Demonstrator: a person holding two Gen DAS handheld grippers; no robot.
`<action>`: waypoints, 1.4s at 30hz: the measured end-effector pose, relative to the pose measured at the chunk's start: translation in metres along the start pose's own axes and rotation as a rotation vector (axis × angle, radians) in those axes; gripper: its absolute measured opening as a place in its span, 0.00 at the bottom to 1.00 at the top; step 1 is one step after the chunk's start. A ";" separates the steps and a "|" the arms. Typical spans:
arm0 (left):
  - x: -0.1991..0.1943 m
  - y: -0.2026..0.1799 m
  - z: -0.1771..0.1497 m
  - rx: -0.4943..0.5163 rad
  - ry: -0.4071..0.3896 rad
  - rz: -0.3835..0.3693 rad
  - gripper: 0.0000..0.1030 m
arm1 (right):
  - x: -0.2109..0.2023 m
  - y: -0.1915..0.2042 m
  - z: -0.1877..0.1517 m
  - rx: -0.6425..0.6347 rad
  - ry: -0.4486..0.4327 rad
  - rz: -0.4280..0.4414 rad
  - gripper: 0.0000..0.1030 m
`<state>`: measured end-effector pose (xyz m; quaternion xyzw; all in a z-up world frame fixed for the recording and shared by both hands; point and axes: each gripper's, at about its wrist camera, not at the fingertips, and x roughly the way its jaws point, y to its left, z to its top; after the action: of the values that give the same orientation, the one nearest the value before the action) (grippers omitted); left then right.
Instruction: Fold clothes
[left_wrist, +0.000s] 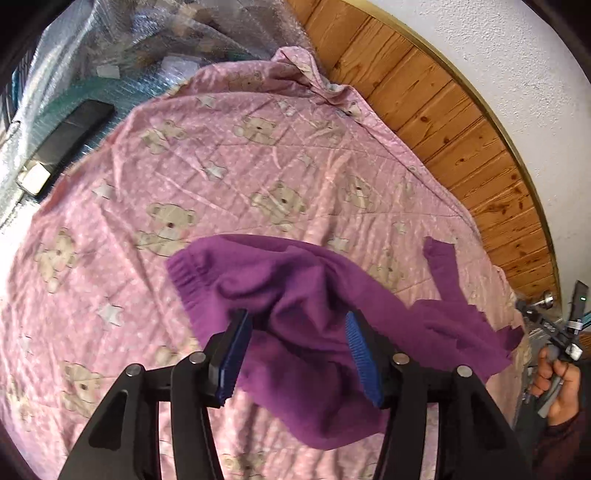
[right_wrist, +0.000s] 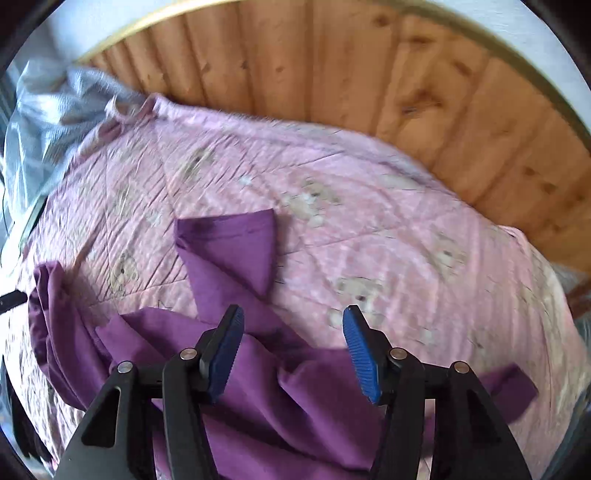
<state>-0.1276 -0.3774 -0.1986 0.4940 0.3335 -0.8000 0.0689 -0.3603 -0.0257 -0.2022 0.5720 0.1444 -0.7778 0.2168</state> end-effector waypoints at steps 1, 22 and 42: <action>0.012 -0.010 0.002 -0.018 0.024 -0.025 0.56 | 0.020 0.012 0.009 -0.048 0.050 0.029 0.55; 0.010 0.004 -0.016 0.067 -0.066 0.196 0.51 | -0.096 -0.233 -0.160 0.671 -0.177 -0.252 0.54; -0.088 0.017 0.012 0.060 -0.309 0.069 0.10 | -0.207 -0.239 -0.110 0.500 -0.427 -0.386 0.06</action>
<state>-0.0845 -0.4166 -0.1293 0.3780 0.2779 -0.8732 0.1320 -0.3368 0.2686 -0.0440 0.3944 0.0067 -0.9173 -0.0549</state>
